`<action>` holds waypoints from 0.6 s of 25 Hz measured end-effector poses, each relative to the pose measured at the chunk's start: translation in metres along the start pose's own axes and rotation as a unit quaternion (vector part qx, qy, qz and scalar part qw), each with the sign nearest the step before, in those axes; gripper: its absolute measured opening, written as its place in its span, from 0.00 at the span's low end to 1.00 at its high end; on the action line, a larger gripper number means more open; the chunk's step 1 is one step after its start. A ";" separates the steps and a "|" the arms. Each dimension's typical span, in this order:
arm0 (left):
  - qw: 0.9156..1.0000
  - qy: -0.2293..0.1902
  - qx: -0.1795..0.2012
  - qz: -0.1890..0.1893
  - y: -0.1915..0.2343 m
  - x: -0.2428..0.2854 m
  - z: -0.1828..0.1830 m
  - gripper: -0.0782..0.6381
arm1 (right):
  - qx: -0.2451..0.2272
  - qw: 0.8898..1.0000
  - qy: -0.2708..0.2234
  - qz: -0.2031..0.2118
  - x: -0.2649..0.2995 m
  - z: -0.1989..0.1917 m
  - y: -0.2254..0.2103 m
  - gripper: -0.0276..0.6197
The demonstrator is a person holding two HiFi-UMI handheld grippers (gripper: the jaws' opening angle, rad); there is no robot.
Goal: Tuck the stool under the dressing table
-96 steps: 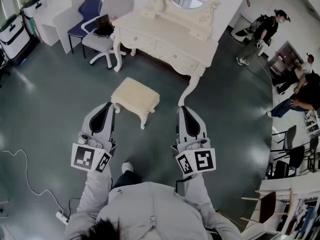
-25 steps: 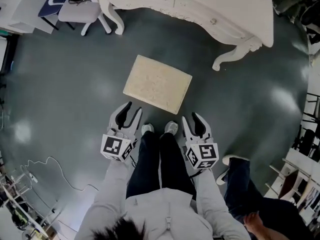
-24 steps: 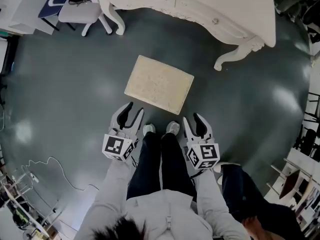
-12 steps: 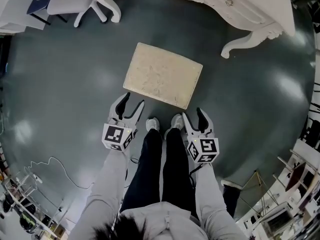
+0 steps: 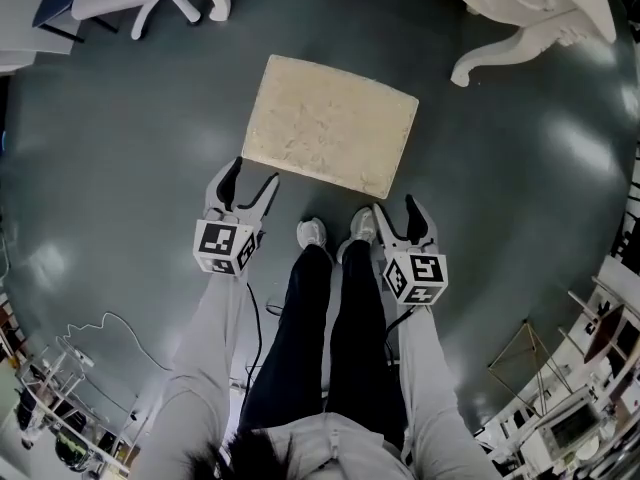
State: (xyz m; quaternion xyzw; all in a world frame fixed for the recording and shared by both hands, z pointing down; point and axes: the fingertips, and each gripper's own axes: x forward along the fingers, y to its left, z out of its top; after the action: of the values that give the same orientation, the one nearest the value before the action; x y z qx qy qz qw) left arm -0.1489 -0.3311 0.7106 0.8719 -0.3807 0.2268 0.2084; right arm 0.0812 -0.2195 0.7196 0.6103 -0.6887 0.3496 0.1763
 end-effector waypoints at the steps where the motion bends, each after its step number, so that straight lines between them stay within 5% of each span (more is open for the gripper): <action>1: 1.000 0.004 0.005 -0.002 0.002 0.003 -0.004 0.54 | 0.003 1.000 0.002 0.000 0.003 -0.004 0.000 0.48; 9: 0.997 0.055 0.049 -0.010 0.017 0.029 -0.046 0.58 | 0.012 1.000 0.019 -0.002 0.030 -0.031 -0.003 0.54; 15: 0.998 0.061 0.020 0.006 0.040 0.037 -0.066 0.61 | 0.009 0.999 0.037 -0.006 0.049 -0.051 -0.004 0.58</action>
State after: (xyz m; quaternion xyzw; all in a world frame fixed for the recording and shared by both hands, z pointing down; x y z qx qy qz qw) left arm -0.1721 -0.3416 0.7918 0.8582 -0.3680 0.2884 0.2119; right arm 0.0662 -0.2191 0.7885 0.6027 -0.6749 0.3767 0.1982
